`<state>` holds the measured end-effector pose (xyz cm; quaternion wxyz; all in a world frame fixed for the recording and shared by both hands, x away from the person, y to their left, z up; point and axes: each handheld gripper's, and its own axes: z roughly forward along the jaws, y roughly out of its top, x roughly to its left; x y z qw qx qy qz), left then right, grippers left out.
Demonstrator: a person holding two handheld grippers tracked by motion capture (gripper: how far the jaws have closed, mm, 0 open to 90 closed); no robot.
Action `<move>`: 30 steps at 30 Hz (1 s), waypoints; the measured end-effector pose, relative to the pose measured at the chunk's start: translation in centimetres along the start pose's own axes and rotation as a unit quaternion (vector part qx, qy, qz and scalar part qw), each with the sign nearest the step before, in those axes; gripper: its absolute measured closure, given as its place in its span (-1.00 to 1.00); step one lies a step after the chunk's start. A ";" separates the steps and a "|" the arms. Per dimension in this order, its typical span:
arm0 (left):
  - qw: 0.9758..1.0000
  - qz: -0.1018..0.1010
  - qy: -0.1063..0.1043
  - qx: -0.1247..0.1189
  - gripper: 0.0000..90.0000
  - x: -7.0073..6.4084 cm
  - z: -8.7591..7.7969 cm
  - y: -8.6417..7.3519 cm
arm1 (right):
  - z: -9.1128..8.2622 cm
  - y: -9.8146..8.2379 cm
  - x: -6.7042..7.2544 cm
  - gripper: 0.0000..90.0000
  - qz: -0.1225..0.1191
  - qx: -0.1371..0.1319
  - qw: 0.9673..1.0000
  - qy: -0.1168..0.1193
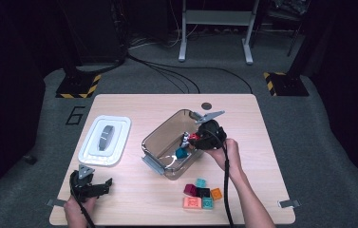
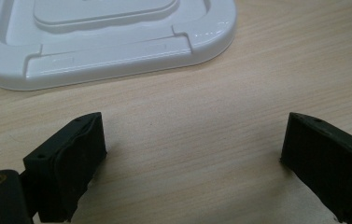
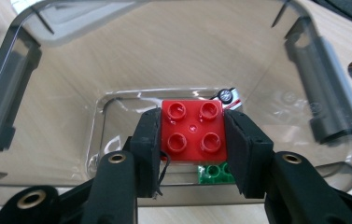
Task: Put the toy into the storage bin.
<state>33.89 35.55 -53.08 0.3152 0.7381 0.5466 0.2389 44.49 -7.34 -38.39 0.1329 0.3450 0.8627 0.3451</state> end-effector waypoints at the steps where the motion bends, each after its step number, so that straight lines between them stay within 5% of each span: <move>1: 1.000 0.000 0.000 0.000 -0.86 0.0 0.0 0.0 | 0.1 0.0 0.1 0.30 0.001 0.001 1.000 -0.001; 16: 1.000 0.000 0.000 -0.003 -0.86 0.0 0.0 0.0 | -0.2 -0.4 0.7 0.25 -0.016 0.024 1.000 0.008; 23: 1.000 0.000 0.000 0.000 -0.86 0.0 0.0 0.0 | -0.6 -0.5 0.7 -0.10 -0.011 0.022 1.000 0.005; 30: 1.000 0.000 0.000 -0.003 -0.86 0.0 0.0 0.0 | -2.3 -1.1 0.5 -0.49 -0.002 -0.010 1.000 0.004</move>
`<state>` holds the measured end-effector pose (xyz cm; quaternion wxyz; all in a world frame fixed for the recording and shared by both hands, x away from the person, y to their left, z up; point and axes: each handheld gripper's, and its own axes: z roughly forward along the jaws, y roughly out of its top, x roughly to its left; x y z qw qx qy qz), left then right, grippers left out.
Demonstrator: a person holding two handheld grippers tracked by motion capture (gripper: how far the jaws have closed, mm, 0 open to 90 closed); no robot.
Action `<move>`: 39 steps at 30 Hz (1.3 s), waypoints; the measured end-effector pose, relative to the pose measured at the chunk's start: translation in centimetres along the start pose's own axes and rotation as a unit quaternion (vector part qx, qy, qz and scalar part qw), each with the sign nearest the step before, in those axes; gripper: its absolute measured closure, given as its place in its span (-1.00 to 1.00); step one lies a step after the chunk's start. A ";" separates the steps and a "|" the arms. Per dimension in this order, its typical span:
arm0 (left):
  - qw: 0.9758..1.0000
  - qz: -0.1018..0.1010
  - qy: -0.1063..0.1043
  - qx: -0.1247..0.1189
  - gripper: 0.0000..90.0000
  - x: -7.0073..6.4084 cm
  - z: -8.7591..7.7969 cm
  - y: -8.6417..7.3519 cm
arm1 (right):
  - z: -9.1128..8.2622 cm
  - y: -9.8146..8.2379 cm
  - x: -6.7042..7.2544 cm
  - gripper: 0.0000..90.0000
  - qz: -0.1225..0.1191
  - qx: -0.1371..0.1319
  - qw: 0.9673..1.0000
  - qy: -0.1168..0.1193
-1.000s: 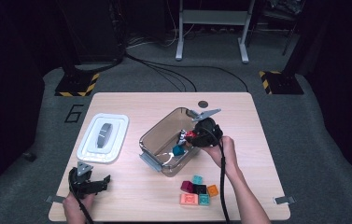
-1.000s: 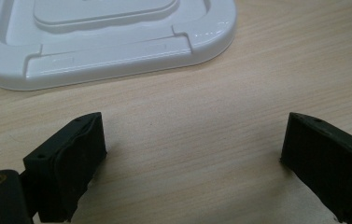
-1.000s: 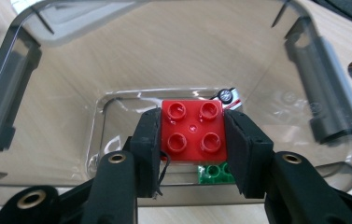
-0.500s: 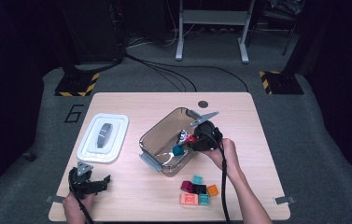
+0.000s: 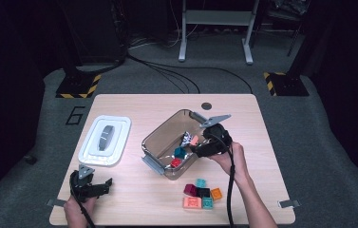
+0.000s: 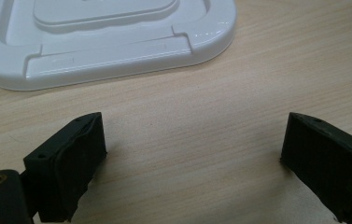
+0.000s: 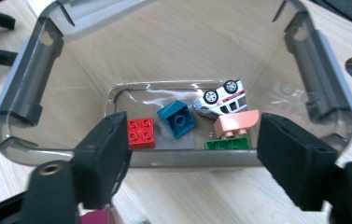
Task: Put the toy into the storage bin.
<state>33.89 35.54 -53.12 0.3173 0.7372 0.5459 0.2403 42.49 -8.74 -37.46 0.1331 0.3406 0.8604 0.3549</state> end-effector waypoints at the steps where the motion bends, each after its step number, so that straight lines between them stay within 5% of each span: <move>1: 1.000 0.000 0.000 0.000 -0.86 0.0 0.0 0.0 | -0.2 -0.2 0.0 -0.52 0.003 -0.004 1.000 0.001; 18: 1.000 -0.001 0.000 0.000 -0.86 0.0 0.0 0.0 | -2.4 -7.3 -0.6 -0.70 0.058 -0.008 0.998 -0.023; 33: 1.000 -0.007 0.000 -0.003 -0.86 -0.1 0.1 0.0 | -0.4 -14.7 2.1 -0.68 0.105 0.015 0.994 -0.020; 39: 1.000 -0.006 0.000 -0.003 -0.86 -0.1 0.1 0.0 | 0.0 -16.3 3.3 -0.57 0.112 0.020 0.993 -0.021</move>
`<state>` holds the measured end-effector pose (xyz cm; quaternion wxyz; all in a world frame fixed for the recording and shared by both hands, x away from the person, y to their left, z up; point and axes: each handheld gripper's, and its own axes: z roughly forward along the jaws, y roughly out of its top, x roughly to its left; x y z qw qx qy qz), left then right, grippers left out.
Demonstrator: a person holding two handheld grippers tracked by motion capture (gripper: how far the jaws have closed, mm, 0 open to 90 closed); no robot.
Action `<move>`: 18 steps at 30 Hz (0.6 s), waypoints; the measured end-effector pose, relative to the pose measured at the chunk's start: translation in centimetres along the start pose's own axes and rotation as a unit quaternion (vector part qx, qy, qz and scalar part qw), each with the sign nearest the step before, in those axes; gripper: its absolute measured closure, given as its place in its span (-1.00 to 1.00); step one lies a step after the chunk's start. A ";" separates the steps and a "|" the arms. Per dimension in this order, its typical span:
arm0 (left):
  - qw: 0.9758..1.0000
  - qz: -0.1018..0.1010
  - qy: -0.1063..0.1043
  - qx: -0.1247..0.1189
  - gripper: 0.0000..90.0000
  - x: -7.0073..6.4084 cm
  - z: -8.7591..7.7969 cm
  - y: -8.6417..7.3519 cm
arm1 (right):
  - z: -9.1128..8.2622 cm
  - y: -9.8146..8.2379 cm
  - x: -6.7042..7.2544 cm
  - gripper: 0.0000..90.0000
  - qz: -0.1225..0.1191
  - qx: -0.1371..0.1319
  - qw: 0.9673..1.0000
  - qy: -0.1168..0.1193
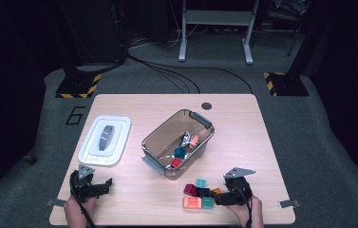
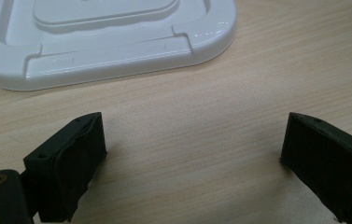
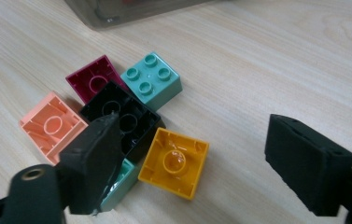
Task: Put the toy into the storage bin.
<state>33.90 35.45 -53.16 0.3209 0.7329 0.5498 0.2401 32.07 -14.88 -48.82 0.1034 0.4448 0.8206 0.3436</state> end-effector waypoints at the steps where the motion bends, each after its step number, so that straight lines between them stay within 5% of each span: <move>1: 1.000 0.000 0.000 0.000 -0.86 0.0 0.0 0.0 | 0.0 -0.2 0.0 -0.52 -0.001 -0.005 1.000 -0.002; 9: 1.000 0.001 0.000 -0.001 -0.86 0.0 0.0 0.0 | 0.4 -1.2 0.0 -0.26 0.008 -0.011 1.000 0.000; 18: 1.000 0.001 0.000 -0.001 -0.86 0.0 0.0 0.0 | 0.4 -2.0 -0.3 0.27 0.008 -0.009 1.000 -0.014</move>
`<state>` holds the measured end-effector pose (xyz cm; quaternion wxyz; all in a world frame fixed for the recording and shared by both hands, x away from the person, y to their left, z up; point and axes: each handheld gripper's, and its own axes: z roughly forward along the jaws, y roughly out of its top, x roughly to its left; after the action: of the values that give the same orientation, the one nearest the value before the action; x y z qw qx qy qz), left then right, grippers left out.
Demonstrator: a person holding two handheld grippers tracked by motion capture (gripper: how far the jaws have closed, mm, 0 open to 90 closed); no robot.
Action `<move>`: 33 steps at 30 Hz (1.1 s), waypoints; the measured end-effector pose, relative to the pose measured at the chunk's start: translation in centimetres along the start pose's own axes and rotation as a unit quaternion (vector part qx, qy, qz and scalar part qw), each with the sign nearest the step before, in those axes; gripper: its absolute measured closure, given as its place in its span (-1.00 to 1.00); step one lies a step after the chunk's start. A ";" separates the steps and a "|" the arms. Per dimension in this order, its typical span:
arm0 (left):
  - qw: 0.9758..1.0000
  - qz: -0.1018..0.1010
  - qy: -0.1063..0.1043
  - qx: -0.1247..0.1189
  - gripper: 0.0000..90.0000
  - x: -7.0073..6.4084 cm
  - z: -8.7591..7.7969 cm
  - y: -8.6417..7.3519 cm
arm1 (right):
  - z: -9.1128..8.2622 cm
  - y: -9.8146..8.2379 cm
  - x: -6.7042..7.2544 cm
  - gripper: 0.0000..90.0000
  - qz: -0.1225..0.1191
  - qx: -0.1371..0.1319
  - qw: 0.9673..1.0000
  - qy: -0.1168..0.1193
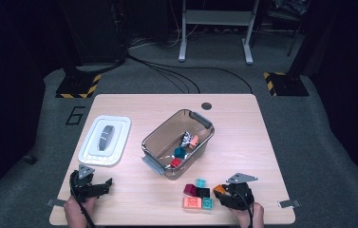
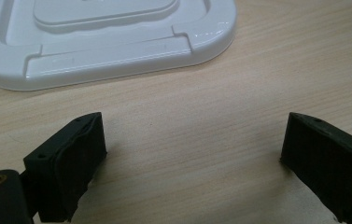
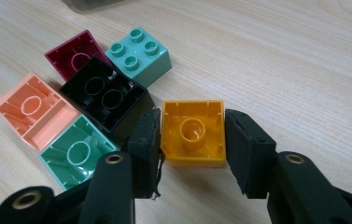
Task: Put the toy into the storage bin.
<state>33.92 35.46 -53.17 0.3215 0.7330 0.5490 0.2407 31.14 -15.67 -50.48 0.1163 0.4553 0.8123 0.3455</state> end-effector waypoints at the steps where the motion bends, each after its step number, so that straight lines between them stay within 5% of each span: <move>1: 1.000 0.000 0.001 0.000 -0.86 0.0 0.0 0.0 | 0.0 0.0 -0.1 0.28 -0.002 -0.003 1.000 0.000; 22: 1.000 -0.002 -0.001 0.001 -0.86 0.0 0.0 0.0 | 0.1 0.0 -0.2 0.28 -0.013 -0.004 1.000 -0.009; 33: 1.000 -0.002 0.000 0.000 -0.86 0.0 0.0 0.0 | -0.1 0.2 -0.9 0.30 0.011 -0.045 0.999 0.009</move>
<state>33.96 35.43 -53.17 0.3222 0.7316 0.5507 0.2402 31.67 -16.38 -50.36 0.1253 0.4552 0.7918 0.3874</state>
